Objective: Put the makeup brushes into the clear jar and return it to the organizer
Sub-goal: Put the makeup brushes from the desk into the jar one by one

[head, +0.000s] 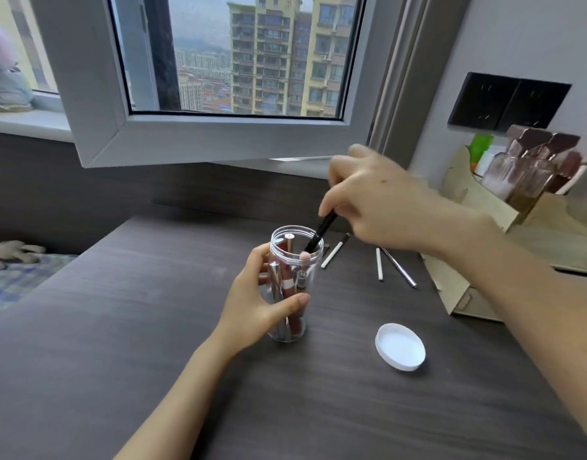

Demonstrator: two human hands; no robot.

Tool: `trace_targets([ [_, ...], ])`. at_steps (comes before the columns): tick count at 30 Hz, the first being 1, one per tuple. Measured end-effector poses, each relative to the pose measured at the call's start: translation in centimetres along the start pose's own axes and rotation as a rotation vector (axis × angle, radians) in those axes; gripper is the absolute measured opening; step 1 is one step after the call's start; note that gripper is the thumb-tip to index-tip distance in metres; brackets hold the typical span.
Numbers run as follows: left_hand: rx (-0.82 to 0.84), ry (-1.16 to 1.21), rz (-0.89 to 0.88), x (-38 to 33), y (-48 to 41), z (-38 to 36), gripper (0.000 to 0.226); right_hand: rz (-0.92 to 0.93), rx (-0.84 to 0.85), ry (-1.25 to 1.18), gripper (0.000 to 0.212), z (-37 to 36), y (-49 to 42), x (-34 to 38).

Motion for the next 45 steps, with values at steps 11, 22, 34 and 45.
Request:
trace_targets([
  [11, 0.021, -0.016, -0.023, -0.1, 0.1, 0.4, 0.065, -0.131, 0.236, -0.797, 0.014, -2.2, -2.6, -2.0],
  [22, -0.054, -0.002, 0.002, 0.7, -0.1, 2.0, 0.073, -0.015, 0.276, 0.061, 0.023, -18.7, -6.2, -3.6],
  [34, -0.068, 0.02, 0.016, 0.9, -0.3, 1.8, 0.073, 0.13, 0.308, 0.327, 0.03, -19.6, -7.3, -3.6],
  [45, -0.05, 0.023, 0.048, 0.9, -0.1, 1.6, 0.076, -0.23, -0.11, -0.623, 0.034, -6.8, -1.5, -4.4],
])
Point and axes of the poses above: each hand's wrist, its own y-axis away from the middle knuckle, its own z-axis out of the back of the hand, x = y × z, the point moved 1 cm from there along -y, towards the middle knuckle, and after that the axes turned 7 degrees about x, right-handed, at the moved point
